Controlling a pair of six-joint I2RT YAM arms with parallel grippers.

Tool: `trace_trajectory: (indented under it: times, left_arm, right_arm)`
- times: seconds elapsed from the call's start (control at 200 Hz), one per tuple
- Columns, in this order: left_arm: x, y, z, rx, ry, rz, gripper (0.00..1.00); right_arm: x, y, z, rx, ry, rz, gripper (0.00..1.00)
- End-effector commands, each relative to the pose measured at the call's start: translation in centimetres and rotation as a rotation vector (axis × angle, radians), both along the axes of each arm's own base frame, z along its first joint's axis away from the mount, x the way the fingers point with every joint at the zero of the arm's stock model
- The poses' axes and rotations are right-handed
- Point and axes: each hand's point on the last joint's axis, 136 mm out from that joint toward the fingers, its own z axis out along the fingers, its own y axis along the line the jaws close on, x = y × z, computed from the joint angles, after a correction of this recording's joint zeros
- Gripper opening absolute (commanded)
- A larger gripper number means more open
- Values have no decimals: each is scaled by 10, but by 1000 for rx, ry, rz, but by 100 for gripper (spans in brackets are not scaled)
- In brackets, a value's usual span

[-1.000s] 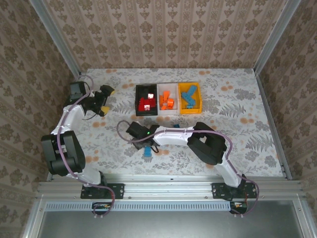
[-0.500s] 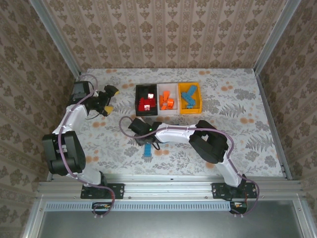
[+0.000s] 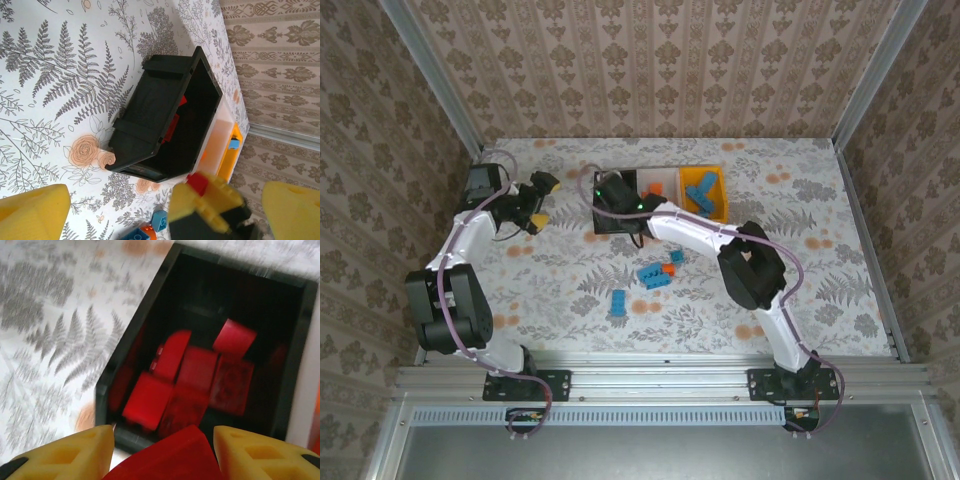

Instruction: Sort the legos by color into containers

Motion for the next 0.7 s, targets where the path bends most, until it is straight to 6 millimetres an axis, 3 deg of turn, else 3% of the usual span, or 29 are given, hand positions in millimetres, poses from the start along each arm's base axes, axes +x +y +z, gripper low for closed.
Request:
trace_trajectory:
  times: [0.0, 0.225, 0.365, 0.545, 0.695]
  left_arm:
    - [0, -19, 0, -21, -12, -68, 100]
    - [-5, -44, 0, -20, -19, -133, 100]
    - [-7, -48, 1, -22, -19, -145, 100]
    - [-7, -48, 1, -20, -21, -144, 100]
    - [-8, -50, 3, -20, -26, -148, 100]
  right_arm:
    - [8, -4, -15, -90, 20, 24, 43]
    - [39, -4, -25, -94, 46, 21, 45]
    - [43, -2, -26, -112, 55, 30, 59]
    - [42, -6, 8, -93, -1, 2, 70]
    - [38, -18, 38, -93, -49, -26, 72]
